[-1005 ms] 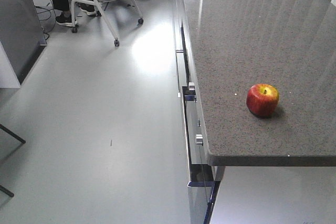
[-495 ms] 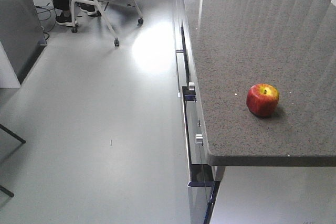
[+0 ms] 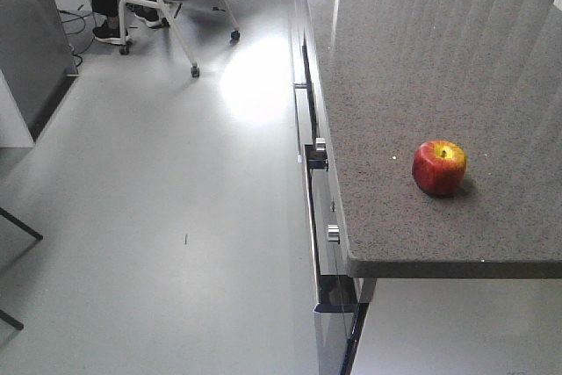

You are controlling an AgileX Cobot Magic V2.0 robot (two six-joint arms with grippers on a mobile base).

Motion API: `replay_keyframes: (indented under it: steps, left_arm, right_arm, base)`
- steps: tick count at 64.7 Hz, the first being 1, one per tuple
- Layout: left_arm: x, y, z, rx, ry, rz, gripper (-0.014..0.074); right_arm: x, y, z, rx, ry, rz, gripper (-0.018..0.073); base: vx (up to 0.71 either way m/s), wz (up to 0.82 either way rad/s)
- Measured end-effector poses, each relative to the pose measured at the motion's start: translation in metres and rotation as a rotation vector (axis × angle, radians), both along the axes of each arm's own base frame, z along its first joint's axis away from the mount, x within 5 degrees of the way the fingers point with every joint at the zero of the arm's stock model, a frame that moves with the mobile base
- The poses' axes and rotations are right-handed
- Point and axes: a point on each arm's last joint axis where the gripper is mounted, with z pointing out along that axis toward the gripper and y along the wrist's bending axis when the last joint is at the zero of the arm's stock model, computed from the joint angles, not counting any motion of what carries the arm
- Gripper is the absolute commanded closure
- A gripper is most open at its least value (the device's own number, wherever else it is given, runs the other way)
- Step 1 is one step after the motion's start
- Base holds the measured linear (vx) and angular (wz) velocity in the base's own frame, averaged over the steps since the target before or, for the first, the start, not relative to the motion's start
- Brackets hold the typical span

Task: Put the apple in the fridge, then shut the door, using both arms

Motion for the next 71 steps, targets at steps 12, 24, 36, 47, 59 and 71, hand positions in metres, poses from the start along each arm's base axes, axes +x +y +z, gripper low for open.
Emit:
replay_keyframes:
  steps: [12, 24, 36, 47, 59, 71]
  left_arm:
    - [0.000, 0.000, 0.000, 0.000, 0.000, 0.000, 0.0603]
    - [0.000, 0.000, 0.000, 0.000, 0.000, 0.000, 0.0603]
    - [0.000, 0.000, 0.000, 0.000, 0.000, 0.000, 0.0603]
    - [0.000, 0.000, 0.000, 0.000, 0.000, 0.000, 0.0603]
    - [0.000, 0.000, 0.000, 0.000, 0.000, 0.000, 0.0603]
    - [0.000, 0.000, 0.000, 0.000, 0.000, 0.000, 0.0603]
  right_arm:
    - [0.002, 0.000, 0.027, -0.030, -0.091, -0.002, 0.0565]
    - [0.013, 0.001, 0.039, -0.022, -0.114, 0.000, 0.0498]
    - [0.045, 0.003, 0.047, -0.065, 0.034, 0.008, 0.0184]
    - [0.076, 0.004, 0.056, -0.166, 0.138, 0.027, -0.0149]
    - [0.099, 0.005, 0.048, -0.261, 0.210, 0.049, -0.0158]
    - [0.118, 0.006, 0.049, -0.269, 0.224, 0.050, -0.0139]
  base:
    - [0.00, 0.00]
    - [0.00, 0.00]
    - [0.00, 0.00]
    - [0.00, 0.00]
    - [0.00, 0.00]
    - [0.00, 0.00]
